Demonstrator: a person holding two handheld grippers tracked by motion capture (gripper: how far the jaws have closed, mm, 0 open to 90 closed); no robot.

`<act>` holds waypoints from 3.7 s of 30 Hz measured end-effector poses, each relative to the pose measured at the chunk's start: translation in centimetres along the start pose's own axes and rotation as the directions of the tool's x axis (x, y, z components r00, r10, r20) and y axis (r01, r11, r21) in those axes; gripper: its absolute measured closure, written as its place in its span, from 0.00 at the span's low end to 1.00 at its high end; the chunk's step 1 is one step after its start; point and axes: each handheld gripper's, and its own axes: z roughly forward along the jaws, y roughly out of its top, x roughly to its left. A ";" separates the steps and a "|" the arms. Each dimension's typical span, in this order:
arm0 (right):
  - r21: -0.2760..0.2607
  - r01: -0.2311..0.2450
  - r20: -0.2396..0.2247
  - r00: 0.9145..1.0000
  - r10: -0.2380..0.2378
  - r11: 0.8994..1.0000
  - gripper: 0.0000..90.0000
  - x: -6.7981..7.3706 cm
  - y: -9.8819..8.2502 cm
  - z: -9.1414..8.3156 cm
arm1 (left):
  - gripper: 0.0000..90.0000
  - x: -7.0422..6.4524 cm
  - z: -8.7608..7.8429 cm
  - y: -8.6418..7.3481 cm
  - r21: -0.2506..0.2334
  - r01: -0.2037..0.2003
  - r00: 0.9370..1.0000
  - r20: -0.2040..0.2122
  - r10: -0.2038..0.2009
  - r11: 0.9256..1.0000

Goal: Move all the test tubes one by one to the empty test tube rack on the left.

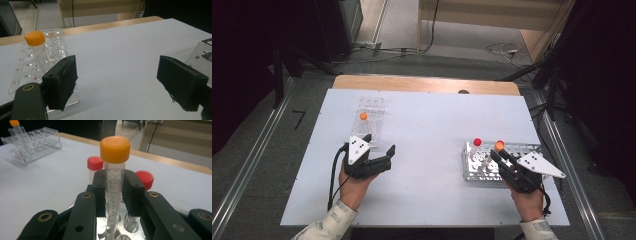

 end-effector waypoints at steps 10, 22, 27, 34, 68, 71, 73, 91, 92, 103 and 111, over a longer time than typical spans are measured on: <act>-0.053 0.006 -0.050 0.999 -0.008 0.999 0.79 1.2 2.1 -1.2 | 0.19 -0.3 -0.2 0.2 -0.014 -0.002 1.000 0.010 0.002 1.000; -0.034 0.036 -0.192 0.981 -0.042 0.999 0.79 5.2 2.6 1.2 | 0.19 -1.1 -0.4 0.4 -0.021 -0.004 0.999 0.043 0.005 1.000; -0.015 0.052 -0.239 0.970 -0.054 0.999 0.79 7.1 2.4 3.0 | 0.20 -1.9 -0.7 0.7 -0.031 -0.012 0.997 0.070 0.014 0.999; 0.023 0.067 -0.281 0.958 -0.058 0.997 0.79 9.0 1.9 5.8 | 0.23 -3.2 -1.0 0.8 -0.038 -0.030 0.992 0.121 0.034 0.999; 0.063 0.142 -0.373 0.922 -0.109 0.988 0.79 14.0 1.5 9.8 | 0.76 -6.8 0.6 0.7 -0.036 -0.092 0.948 0.302 0.099 0.995; 0.064 0.142 -0.372 0.922 -0.108 0.988 0.79 14.0 1.5 9.8 | 0.77 -6.8 0.7 0.7 -0.035 -0.097 0.948 0.300 0.103 0.995; 0.069 0.140 -0.372 0.922 -0.104 0.988 0.79 14.0 1.5 9.8 | 0.78 -6.8 0.7 0.7 -0.033 -0.098 0.948 0.300 0.104 0.995; 0.062 0.135 -0.395 0.913 -0.100 0.989 0.50 12.0 2.0 7.2 | 0.78 -2.8 -1.1 3.6 -0.070 -0.030 0.979 0.199 0.044 0.997; 0.061 0.132 -0.393 0.914 -0.098 0.989 0.50 11.8 2.0 6.9 | 0.78 -2.3 -1.2 3.8 -0.073 -0.022 0.982 0.187 0.035 0.997; 0.051 0.100 -0.352 0.933 -0.076 0.994 0.48 9.1 1.7 4.3 | 0.78 2.5 -2.2 5.2 -0.112 0.045 0.997 0.071 -0.037 0.993; 0.053 0.090 -0.333 0.941 -0.067 0.995 0.40 7.9 1.3 3.4 | 0.78 4.8 -2.3 5.3 -0.113 0.054 0.998 -0.005 -0.055 0.992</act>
